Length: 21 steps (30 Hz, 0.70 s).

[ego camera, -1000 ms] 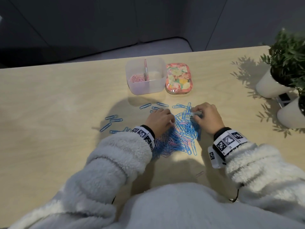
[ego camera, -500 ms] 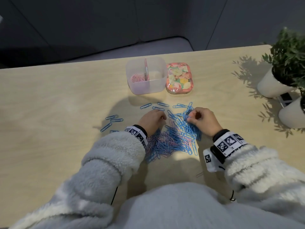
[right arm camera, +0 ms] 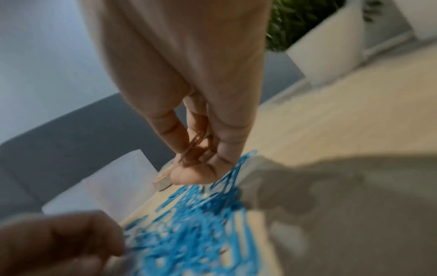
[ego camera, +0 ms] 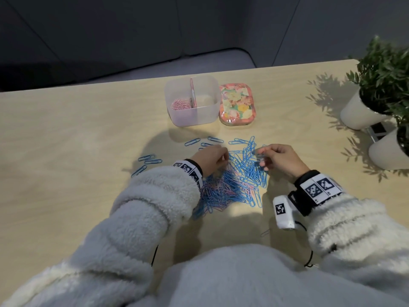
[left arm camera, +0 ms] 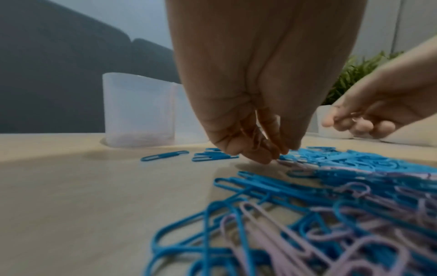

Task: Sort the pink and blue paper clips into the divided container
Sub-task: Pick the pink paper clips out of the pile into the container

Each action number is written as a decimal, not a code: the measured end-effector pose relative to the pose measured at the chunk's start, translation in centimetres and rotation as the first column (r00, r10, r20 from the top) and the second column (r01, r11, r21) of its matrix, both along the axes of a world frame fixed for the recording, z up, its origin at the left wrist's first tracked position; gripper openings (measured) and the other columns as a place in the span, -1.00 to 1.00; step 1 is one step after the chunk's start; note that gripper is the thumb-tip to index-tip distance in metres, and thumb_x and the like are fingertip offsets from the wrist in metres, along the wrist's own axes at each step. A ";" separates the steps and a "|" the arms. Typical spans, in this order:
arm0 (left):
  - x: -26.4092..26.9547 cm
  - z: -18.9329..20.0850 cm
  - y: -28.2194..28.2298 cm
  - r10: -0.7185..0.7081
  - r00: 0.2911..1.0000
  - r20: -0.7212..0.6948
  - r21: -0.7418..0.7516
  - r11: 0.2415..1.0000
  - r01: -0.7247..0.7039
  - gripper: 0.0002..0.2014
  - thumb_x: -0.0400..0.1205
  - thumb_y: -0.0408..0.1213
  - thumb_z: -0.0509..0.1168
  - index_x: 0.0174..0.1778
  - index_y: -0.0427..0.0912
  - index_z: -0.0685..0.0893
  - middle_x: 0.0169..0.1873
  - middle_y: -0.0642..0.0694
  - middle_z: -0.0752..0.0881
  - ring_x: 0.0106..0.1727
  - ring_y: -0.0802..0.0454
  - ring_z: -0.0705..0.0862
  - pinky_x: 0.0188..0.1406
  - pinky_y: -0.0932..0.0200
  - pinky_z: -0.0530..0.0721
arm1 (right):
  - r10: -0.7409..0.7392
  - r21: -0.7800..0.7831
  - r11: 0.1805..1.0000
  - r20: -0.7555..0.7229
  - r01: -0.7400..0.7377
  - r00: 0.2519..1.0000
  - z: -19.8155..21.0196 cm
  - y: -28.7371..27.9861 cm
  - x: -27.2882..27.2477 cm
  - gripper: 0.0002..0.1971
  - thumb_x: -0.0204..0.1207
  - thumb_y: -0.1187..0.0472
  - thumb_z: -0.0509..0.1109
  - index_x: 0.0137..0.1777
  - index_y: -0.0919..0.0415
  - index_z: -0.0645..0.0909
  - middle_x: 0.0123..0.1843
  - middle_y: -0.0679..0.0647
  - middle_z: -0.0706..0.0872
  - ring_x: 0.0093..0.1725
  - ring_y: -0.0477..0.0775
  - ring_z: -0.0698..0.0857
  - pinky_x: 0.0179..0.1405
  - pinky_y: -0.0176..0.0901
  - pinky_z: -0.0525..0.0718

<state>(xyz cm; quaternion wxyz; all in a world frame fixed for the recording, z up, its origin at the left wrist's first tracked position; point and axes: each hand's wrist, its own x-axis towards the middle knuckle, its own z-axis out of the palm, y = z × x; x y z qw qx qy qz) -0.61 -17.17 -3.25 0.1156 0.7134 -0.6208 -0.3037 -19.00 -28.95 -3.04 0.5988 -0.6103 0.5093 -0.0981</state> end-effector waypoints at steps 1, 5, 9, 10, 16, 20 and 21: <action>0.0 0.1 0.0 -0.034 0.999 0.041 0.009 0.999 0.034 -0.80 0.64 -0.34 0.19 0.14 -0.26 0.60 0.08 -0.24 0.62 0.12 -0.15 0.59 0.05 0.10 0.47 | -0.033 0.108 0.994 0.053 0.027 0.998 0.4 0.3 0.3 -0.73 0.62 0.45 0.09 -0.14 0.39 0.64 -0.32 0.23 0.60 -0.63 -0.20 0.62 -0.63 -0.43 0.60; -0.2 -0.4 0.0 -0.101 0.978 0.181 0.003 0.995 0.102 -0.82 0.62 -0.34 0.21 0.10 -0.26 0.61 0.14 -0.24 0.57 0.20 -0.18 0.56 0.09 -0.01 0.50 | -0.051 0.363 0.932 0.104 0.009 0.993 1.4 1.5 1.8 -0.73 0.63 0.39 0.09 -0.17 0.29 0.62 -0.34 0.17 0.62 -0.49 -0.05 0.74 -0.45 -0.28 0.76; -0.2 -0.7 0.2 -0.129 0.958 0.257 0.005 0.991 0.132 -0.80 0.66 -0.39 0.13 0.15 -0.29 0.57 0.20 -0.25 0.53 0.24 -0.19 0.55 0.09 -0.01 0.48 | -0.061 0.388 0.921 0.074 0.028 0.995 1.5 2.0 2.5 -0.75 0.62 0.30 0.17 -0.24 0.27 0.59 -0.44 0.10 0.50 -0.59 -0.07 0.68 -0.52 -0.28 0.74; -0.2 -0.6 0.3 -0.126 0.961 0.247 -0.005 0.991 0.131 -0.81 0.66 -0.40 0.12 0.14 -0.30 0.57 0.19 -0.25 0.55 0.21 -0.19 0.57 0.05 -0.01 0.49 | -0.028 0.316 0.949 0.049 0.011 0.998 1.3 2.1 2.6 -0.75 0.62 0.26 0.22 -0.30 0.25 0.56 -0.46 0.07 0.46 -0.67 -0.13 0.57 -0.63 -0.35 0.64; -0.1 -0.5 0.2 -0.037 0.992 0.124 0.019 0.999 0.035 -0.80 0.60 -0.39 0.21 0.11 -0.31 0.60 0.13 -0.28 0.61 0.16 -0.19 0.60 0.12 0.00 0.49 | 0.362 -0.267 0.861 -0.280 -0.434 0.889 -0.7 3.3 3.2 -0.84 0.38 0.13 0.51 -0.36 0.13 0.63 -0.53 0.03 0.51 -0.50 -0.04 0.42 -0.38 -0.19 0.41; 0.0 -0.6 0.6 0.003 0.988 0.152 0.017 1.000 -0.005 -0.80 0.62 -0.41 0.17 0.09 -0.35 0.62 0.15 -0.31 0.59 0.20 -0.23 0.57 0.18 -0.02 0.47 | 0.319 -0.365 0.787 -0.450 -0.498 0.834 -0.7 3.2 3.8 -0.84 0.40 0.14 0.45 -0.36 0.02 0.56 -0.43 -0.02 0.60 -0.35 0.04 0.58 -0.31 -0.17 0.44; 0.1 -0.5 0.8 0.038 0.990 0.133 0.009 0.999 -0.039 -0.80 0.62 -0.43 0.15 0.09 -0.36 0.62 0.16 -0.31 0.59 0.21 -0.23 0.57 0.19 0.00 0.46 | 0.301 -0.372 0.795 -0.446 -0.480 0.843 -0.7 2.8 3.8 -0.86 0.41 0.16 0.44 -0.33 0.02 0.57 -0.41 -0.01 0.61 -0.34 0.06 0.58 -0.28 -0.17 0.45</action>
